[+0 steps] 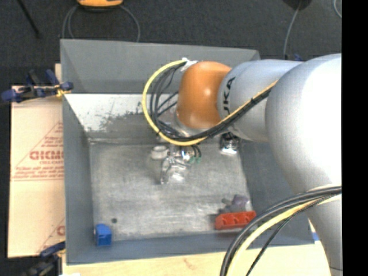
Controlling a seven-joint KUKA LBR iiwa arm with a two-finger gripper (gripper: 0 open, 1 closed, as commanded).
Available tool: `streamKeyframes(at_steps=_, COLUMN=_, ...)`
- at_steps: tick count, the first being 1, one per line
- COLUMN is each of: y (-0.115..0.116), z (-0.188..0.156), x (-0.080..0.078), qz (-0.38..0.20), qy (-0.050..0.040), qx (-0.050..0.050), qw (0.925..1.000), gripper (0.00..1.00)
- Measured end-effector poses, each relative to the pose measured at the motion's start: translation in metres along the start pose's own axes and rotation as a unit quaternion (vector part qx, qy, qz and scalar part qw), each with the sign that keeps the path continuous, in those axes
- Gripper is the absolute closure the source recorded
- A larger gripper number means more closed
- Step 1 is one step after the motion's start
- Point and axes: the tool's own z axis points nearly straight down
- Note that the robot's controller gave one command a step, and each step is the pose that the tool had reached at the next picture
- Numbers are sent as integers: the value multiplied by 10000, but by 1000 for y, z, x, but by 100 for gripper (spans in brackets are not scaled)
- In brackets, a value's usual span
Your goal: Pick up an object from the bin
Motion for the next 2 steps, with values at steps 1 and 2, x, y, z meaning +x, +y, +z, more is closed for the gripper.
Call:
streamKeyframes(at_steps=1, y=1, z=4, x=3, qz=-12, qy=54, qx=3, qw=10000, gripper=100)
streamKeyframes(at_steps=2, y=0, z=-257, x=17, qz=-1150, qy=91, qx=-5, qw=9933, gripper=100)
